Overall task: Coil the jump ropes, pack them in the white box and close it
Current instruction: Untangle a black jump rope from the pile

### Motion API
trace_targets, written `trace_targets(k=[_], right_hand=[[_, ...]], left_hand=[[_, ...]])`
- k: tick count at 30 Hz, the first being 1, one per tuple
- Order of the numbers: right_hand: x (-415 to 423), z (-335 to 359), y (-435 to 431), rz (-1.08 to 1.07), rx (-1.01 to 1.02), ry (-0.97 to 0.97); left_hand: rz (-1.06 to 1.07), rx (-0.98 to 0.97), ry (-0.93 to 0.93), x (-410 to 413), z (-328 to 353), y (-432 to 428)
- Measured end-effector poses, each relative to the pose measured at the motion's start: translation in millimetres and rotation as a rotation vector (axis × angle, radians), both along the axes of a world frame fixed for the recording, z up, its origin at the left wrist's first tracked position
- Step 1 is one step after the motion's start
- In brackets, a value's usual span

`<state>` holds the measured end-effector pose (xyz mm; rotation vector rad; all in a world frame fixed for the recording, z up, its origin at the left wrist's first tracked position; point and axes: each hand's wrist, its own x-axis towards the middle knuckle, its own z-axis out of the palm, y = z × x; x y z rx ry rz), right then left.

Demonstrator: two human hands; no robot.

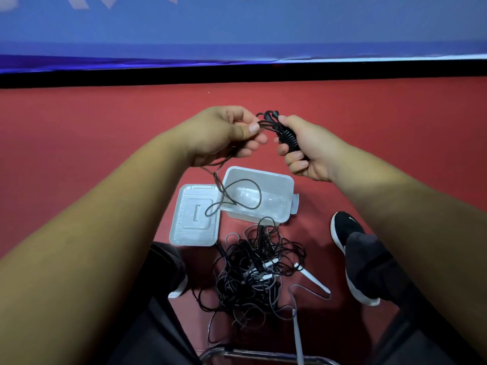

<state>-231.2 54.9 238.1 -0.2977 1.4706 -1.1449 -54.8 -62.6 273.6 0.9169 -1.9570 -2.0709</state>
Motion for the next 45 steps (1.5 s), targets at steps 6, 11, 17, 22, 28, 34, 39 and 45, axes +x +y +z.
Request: trace_targets(k=[6, 11, 17, 22, 28, 34, 39, 45], right_hand=[[-0.9, 5.1, 2.3, -0.001, -0.053, -0.103], [0.5, 9.1, 5.0, 0.018, -0.097, -0.17], [5.1, 8.8, 3.7, 0.075, -0.123, -0.169], [5.5, 14.7, 3.6, 0.088, -0.164, -0.219], [-4.3, 11.8, 0.4, -0.021, -0.126, -0.161], [-13.8, 5.2, 0.3, -0.114, -0.08, -0.082], [-17.5, 8.6, -0.3, -0.13, -0.104, -0.089], [-8.0, 14.1, 2.9, 0.021, -0.131, -0.173]], left_hand=[[0.031, -0.003, 0.038, 2.9, 1.4, -4.1], [-0.014, -0.227, -0.172, 4.4, -4.1, -7.2], [-0.033, -0.68, -0.386, -0.8, -6.5, -10.3], [0.073, -0.535, -0.28, -3.1, -16.0, -6.6], [0.098, 0.09, -0.061, -1.5, -13.4, -5.5], [-0.099, 0.231, 0.038, 1.8, -11.4, -10.9], [-0.115, 0.103, -0.065, 1.4, -17.7, -6.6], [0.1, -0.294, -0.238, -3.2, -27.7, -6.9]])
